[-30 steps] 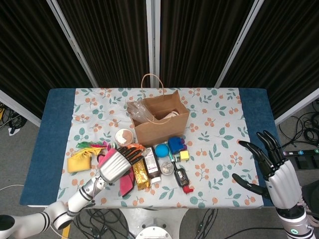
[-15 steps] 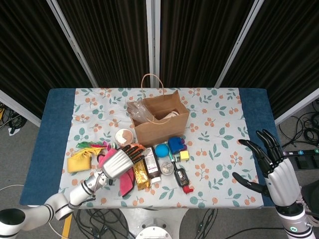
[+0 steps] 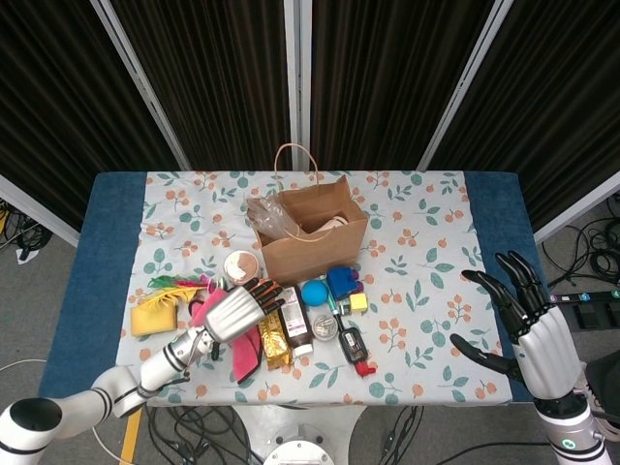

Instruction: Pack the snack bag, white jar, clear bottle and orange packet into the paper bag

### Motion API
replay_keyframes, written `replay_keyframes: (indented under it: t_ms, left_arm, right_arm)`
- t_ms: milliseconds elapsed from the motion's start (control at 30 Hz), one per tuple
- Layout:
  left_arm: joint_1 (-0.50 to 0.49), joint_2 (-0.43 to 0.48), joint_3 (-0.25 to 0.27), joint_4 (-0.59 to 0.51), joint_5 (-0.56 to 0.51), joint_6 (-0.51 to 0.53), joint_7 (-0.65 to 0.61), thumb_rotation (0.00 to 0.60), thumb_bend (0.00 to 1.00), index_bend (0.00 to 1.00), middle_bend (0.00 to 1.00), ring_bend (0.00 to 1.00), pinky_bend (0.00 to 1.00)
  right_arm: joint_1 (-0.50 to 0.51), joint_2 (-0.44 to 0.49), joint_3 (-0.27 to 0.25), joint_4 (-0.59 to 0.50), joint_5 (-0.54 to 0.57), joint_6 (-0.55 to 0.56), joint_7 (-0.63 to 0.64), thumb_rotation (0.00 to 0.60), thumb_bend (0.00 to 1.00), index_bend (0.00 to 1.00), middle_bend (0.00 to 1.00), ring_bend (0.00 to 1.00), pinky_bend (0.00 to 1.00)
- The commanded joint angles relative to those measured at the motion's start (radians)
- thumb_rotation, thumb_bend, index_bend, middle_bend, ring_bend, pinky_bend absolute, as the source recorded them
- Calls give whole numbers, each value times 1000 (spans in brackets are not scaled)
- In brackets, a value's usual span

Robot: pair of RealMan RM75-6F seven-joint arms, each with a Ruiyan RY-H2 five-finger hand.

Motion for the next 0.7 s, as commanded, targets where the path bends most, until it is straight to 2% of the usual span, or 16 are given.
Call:
replay_keyframes:
  t_ms: [33, 700]
  left_arm:
    - [-8, -9, 5, 17, -3, 0, -5, 600, 209, 402, 413, 341, 465]
    - [-24, -46, 35, 111, -32, 17, -40, 600, 256, 437, 455, 396, 523]
  right_arm:
    - [0, 0, 1, 1, 3, 0, 3, 600, 46, 0, 217, 31, 51]
    - [9, -4, 0, 16, 19, -23, 26, 600, 48, 0, 216, 30, 52]
